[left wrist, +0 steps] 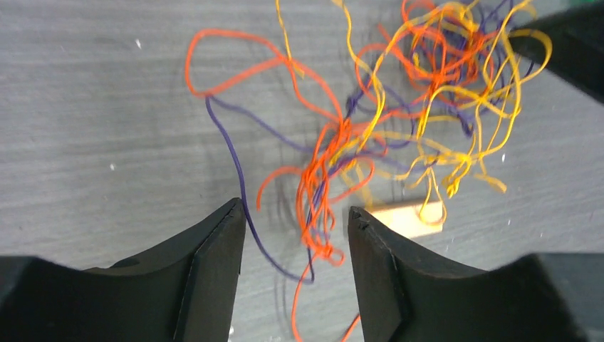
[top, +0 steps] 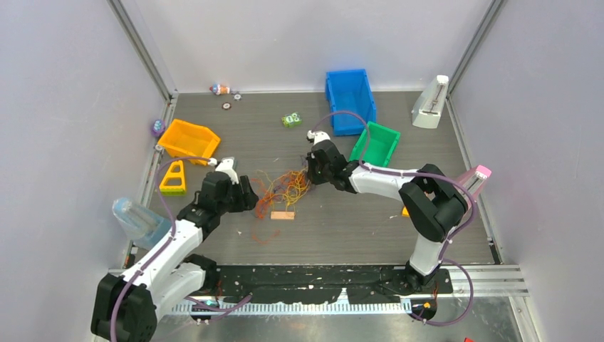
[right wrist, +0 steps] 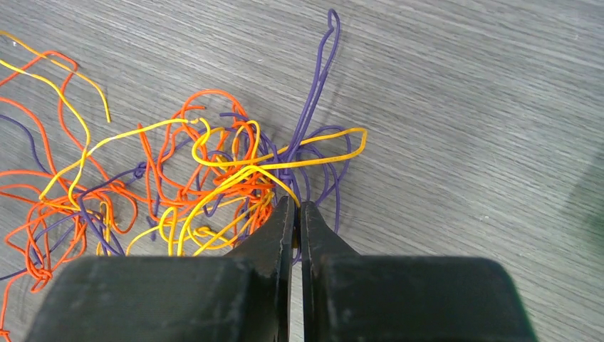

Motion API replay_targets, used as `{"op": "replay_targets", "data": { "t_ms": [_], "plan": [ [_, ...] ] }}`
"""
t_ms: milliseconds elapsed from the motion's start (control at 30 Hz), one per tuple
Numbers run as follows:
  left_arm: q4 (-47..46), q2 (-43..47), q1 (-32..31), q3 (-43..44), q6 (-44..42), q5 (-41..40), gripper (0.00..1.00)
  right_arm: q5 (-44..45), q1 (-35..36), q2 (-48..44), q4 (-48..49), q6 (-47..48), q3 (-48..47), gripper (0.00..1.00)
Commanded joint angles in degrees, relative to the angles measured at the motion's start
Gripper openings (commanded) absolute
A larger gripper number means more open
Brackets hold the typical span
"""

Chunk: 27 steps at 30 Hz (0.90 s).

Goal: Untangle the cables
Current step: Untie the cable.

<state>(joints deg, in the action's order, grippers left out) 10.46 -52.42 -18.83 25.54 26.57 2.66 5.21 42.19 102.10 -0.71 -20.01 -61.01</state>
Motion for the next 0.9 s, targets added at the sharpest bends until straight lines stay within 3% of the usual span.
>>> {"op": "replay_targets", "data": {
  "t_ms": [0, 100, 200, 333, 533, 867],
  "plan": [
    [7.8, 2.8, -2.6, 2.6, -1.7, -1.1, 0.59, 1.7, 0.1, -3.4, 8.3, 0.6, 3.3, 0.05],
    [13.2, 6.1, -5.2, 6.4, -4.8, -9.2, 0.64, 1.9, 0.1, -4.0, 10.8, 0.8, 5.3, 0.05],
    [15.5, 7.1, -7.5, 9.7, -6.5, -11.6, 0.57, 1.7, 0.1, -4.3, 12.1, 0.9, 6.2, 0.05],
    [18.8, 2.5, -14.3, 14.4, -8.2, -19.0, 0.58, 1.1, 0.1, -4.3, 13.3, 1.1, 6.8, 0.06],
    [15.2, -7.8, -15.6, 16.6, -11.0, -10.1, 0.39, 0.3, 0.1, -4.5, 13.6, 1.1, 6.9, 0.06],
    [9.8, -20.9, -14.8, 16.1, -9.7, -8.1, 0.43, -0.5, 0.1, -4.5, 14.0, 0.9, 7.1, 0.06]
  ]
}}
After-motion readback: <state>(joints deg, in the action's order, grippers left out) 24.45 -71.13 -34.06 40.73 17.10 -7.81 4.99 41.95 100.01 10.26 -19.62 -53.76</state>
